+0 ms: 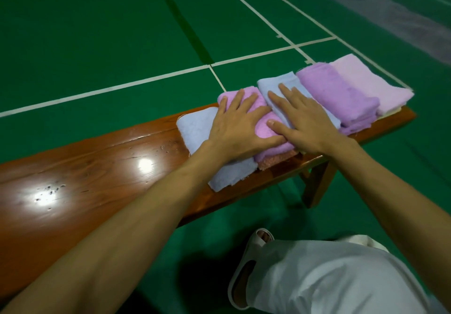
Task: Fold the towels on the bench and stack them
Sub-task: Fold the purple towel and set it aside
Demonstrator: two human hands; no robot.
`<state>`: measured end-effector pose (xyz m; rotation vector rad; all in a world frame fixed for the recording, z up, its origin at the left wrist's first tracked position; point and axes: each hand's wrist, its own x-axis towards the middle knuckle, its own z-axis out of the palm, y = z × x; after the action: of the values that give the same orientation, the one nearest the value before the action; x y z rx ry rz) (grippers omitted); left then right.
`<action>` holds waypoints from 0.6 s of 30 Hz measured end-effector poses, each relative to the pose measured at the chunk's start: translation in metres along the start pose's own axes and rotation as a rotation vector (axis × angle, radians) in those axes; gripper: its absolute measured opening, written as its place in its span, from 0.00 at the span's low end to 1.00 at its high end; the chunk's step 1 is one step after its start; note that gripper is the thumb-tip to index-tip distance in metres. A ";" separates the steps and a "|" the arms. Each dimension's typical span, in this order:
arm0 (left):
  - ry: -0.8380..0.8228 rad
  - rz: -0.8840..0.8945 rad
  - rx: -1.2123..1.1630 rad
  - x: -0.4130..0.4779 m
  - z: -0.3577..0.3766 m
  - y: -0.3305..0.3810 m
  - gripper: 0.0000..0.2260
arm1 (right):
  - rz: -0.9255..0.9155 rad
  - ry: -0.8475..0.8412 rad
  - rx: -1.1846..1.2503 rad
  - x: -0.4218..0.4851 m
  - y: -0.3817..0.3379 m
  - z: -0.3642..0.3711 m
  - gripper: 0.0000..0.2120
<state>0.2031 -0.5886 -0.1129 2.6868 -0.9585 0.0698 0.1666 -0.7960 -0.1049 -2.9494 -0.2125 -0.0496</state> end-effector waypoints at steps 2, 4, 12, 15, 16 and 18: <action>-0.014 0.003 -0.009 0.003 -0.001 0.001 0.41 | 0.003 0.000 0.000 0.001 -0.002 0.001 0.41; -0.023 0.008 -0.026 0.001 -0.003 0.002 0.42 | 0.012 -0.014 0.010 -0.001 -0.003 -0.003 0.42; 0.032 0.001 -0.150 -0.044 -0.042 -0.020 0.43 | -0.074 0.204 0.104 -0.015 -0.047 -0.045 0.36; 0.077 -0.020 -0.084 -0.087 -0.070 -0.053 0.42 | -0.191 0.206 0.123 -0.009 -0.094 -0.049 0.37; 0.092 -0.035 -0.062 -0.103 -0.079 -0.066 0.41 | -0.225 0.197 0.133 -0.005 -0.113 -0.046 0.38; 0.107 -0.081 -0.015 -0.137 -0.094 -0.094 0.40 | -0.282 0.163 0.174 0.002 -0.152 -0.034 0.39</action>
<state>0.1599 -0.4085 -0.0656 2.6748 -0.8140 0.1875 0.1458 -0.6543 -0.0437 -2.7048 -0.5748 -0.2922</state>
